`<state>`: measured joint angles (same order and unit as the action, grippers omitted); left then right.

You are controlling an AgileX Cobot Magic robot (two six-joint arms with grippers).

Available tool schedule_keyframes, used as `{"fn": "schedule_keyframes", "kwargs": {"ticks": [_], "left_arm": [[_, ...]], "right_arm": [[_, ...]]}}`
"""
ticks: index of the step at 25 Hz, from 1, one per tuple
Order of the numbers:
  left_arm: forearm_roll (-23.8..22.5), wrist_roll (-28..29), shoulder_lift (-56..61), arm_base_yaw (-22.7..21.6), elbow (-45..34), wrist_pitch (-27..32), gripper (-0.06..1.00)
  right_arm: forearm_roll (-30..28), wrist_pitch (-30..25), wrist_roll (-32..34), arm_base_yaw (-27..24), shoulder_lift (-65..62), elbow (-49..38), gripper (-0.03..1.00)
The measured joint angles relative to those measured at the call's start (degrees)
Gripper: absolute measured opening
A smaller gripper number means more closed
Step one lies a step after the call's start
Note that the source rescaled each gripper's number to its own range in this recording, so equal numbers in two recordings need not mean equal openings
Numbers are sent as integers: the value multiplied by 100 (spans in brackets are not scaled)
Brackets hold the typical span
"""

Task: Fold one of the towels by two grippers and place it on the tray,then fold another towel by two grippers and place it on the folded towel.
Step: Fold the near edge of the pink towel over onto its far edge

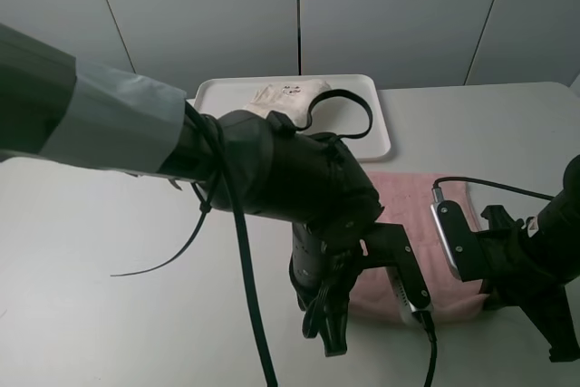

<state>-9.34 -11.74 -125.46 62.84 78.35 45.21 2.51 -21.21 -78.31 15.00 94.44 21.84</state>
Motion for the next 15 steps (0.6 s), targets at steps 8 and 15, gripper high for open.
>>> {"fn": "schedule_keyframes", "kwargs": {"ticks": [8,15], "left_arm": [[-75,69,0,0,3,0,0],[-75,69,90,0,-8,-122,0]], "right_arm": [[113,21,298,0,-70,-11,1],[281,-107,871,0,-645,-106,1]]}}
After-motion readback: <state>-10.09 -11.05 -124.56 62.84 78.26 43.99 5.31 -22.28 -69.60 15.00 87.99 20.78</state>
